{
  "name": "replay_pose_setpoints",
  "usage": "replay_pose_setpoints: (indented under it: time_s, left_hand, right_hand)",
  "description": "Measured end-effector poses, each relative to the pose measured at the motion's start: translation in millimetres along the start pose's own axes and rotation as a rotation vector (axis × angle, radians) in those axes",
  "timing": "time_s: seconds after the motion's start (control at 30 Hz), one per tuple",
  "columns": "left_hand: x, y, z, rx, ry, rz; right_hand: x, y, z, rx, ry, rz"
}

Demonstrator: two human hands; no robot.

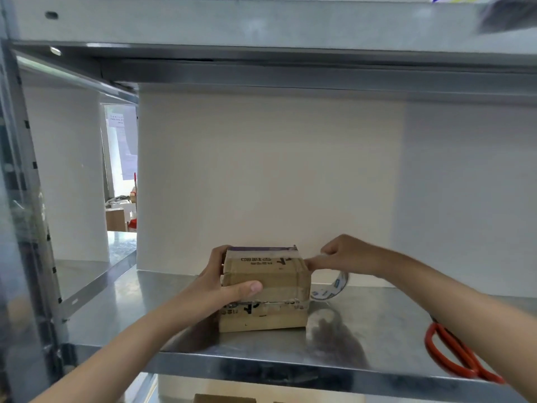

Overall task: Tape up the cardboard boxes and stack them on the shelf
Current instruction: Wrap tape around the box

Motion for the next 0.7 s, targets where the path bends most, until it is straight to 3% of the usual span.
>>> replay_pose_setpoints:
  time_s: [0.1, 0.2, 0.27, 0.33, 0.4, 0.53, 0.7]
  left_hand:
    - [0, -13, 22, -0.318, -0.02, -0.049]
    - [-3, -11, 79, -0.378, 0.129, 0.107]
    - [-18, 18, 103, -0.426, 0.168, 0.001]
    - [-35, 55, 99, -0.665, 0.118, -0.235]
    - [-46, 67, 86, -0.84, 0.028, -0.359]
    - [-50, 66, 80, -0.881, -0.018, -0.449]
    - [-45, 69, 79, -0.915, 0.03, -0.406]
  right_hand:
    - [0, 4, -2, -0.023, -0.022, 0.08]
    - [3, 4, -2, -0.034, -0.036, 0.098]
    - [8, 8, -1, -0.038, -0.033, 0.097]
    - [15, 7, 5, -0.048, -0.016, 0.091]
    - [23, 2, 12, -0.109, 0.014, 0.07]
    - [42, 0, 27, -0.187, 0.084, -0.002]
    - [68, -17, 52, -0.061, 0.078, 0.122]
Point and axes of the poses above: each hand's wrist, its own x-axis away from the middle knuckle, its own y-axis out of the palm, z = x × y, the point moved 7 cm from there along -x, towards the middle knuckle, and after that the axes turned 2 degrees about x, right-handed, at the moved point
